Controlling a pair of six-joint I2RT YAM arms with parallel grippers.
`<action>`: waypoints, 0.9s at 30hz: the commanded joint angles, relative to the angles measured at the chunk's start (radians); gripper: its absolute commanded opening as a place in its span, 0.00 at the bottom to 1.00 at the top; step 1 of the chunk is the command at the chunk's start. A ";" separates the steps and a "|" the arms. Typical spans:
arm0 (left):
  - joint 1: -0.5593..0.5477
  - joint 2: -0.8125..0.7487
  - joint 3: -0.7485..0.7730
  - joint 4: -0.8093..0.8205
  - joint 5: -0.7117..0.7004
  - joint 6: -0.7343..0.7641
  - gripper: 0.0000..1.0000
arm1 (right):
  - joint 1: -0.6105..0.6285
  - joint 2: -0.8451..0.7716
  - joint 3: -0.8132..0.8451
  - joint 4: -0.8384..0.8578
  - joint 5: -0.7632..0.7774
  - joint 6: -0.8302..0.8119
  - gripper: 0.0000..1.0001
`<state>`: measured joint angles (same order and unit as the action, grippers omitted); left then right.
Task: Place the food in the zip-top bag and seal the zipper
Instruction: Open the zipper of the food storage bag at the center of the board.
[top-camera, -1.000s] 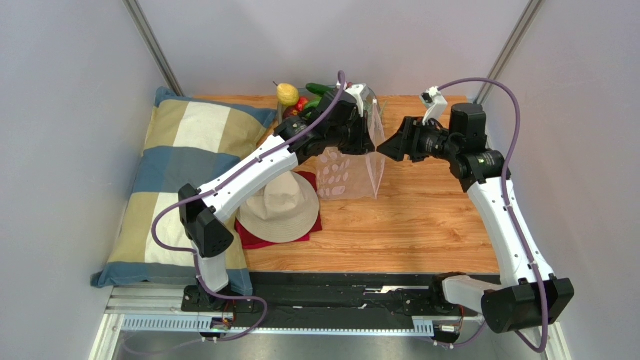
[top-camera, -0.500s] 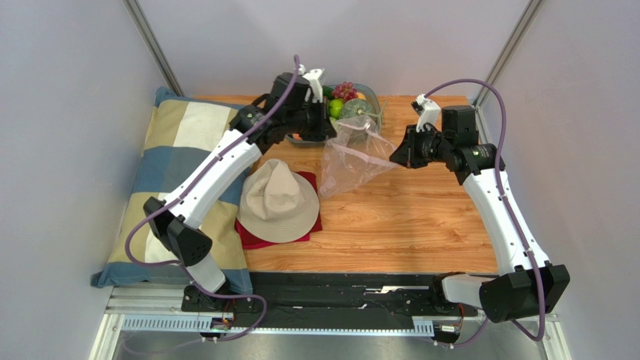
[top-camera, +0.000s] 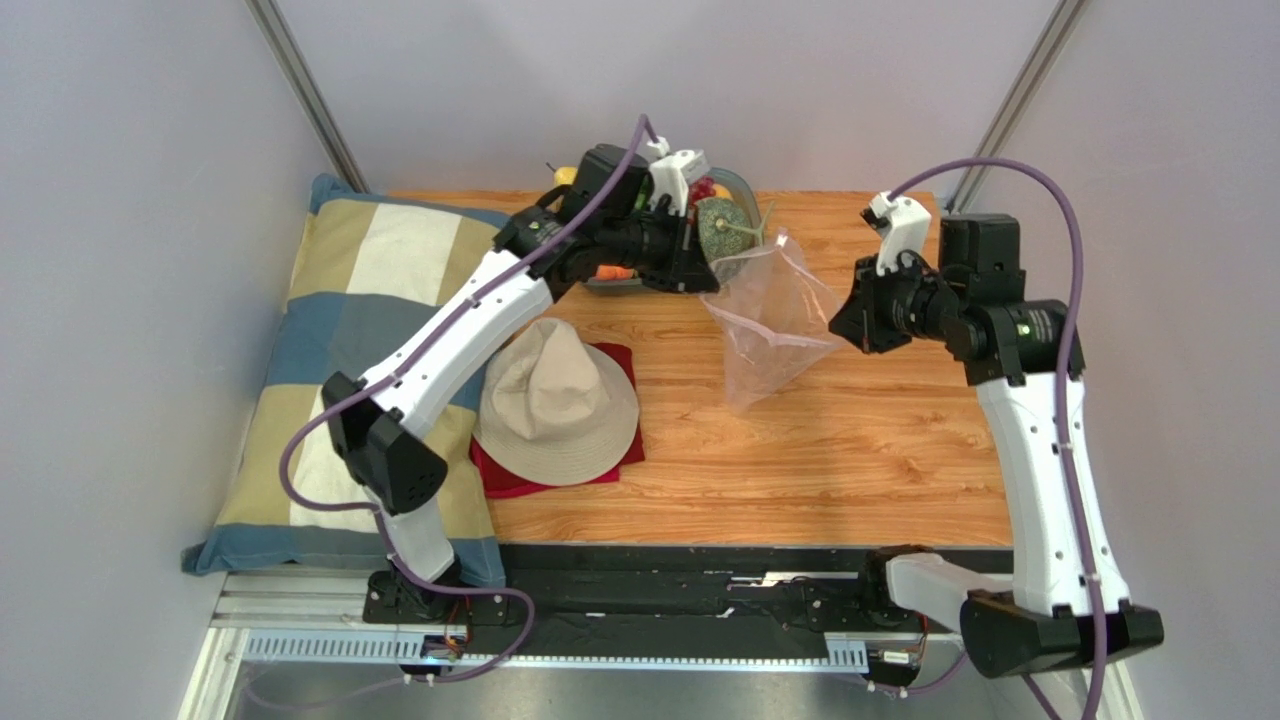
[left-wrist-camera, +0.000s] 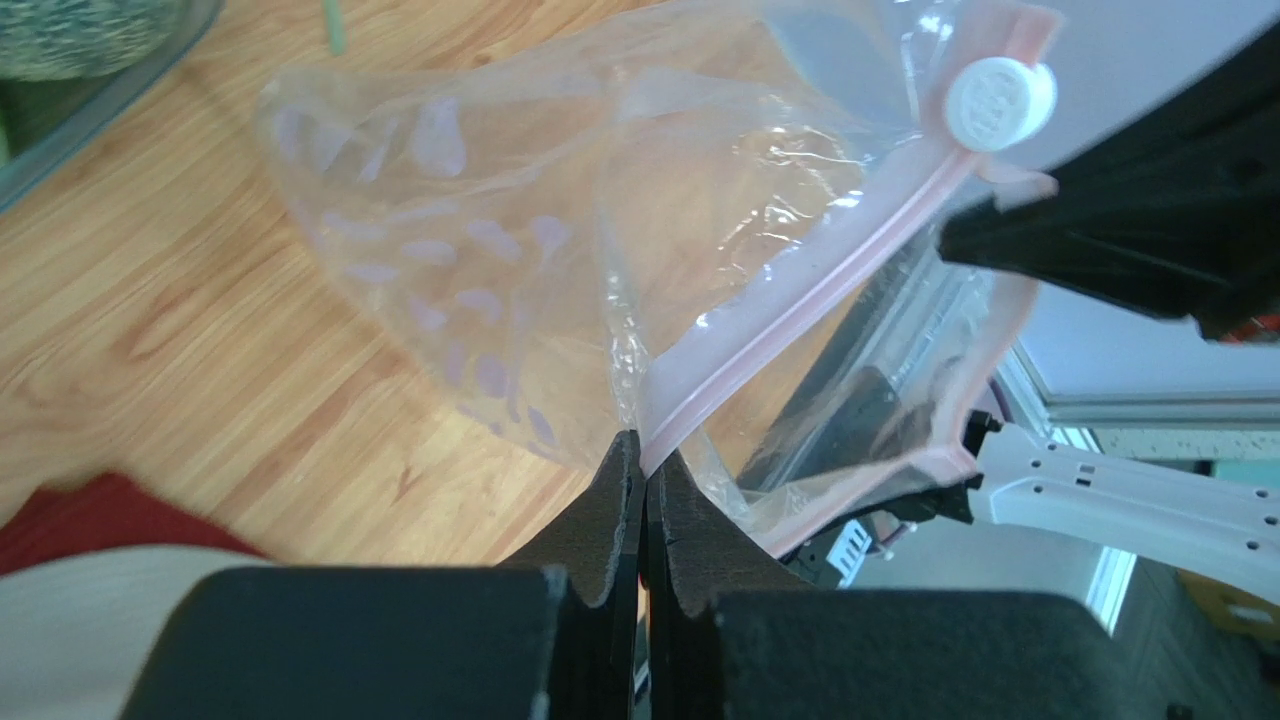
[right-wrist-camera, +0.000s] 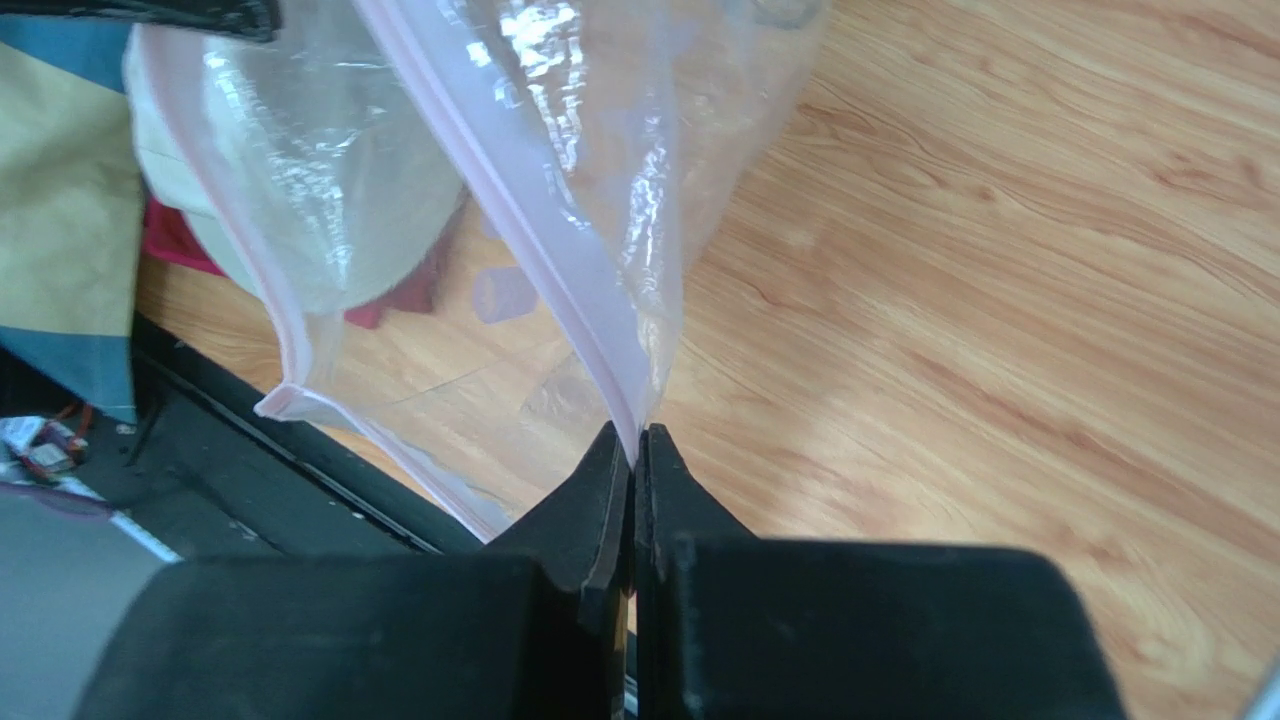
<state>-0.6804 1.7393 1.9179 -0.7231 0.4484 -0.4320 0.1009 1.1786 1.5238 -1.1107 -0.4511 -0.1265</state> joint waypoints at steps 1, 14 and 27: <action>-0.042 0.124 0.069 0.111 0.045 -0.001 0.00 | -0.017 -0.105 -0.019 -0.120 0.202 -0.030 0.00; -0.081 0.336 0.139 0.189 0.070 0.053 0.02 | -0.056 -0.054 -0.122 0.035 0.219 0.076 0.00; 0.030 0.143 -0.077 0.500 0.095 0.430 0.61 | -0.072 0.032 -0.240 0.181 0.166 0.200 0.00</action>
<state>-0.6823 1.9736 1.8446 -0.4065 0.5369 -0.1963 0.0357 1.2057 1.3045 -1.0210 -0.2497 0.0135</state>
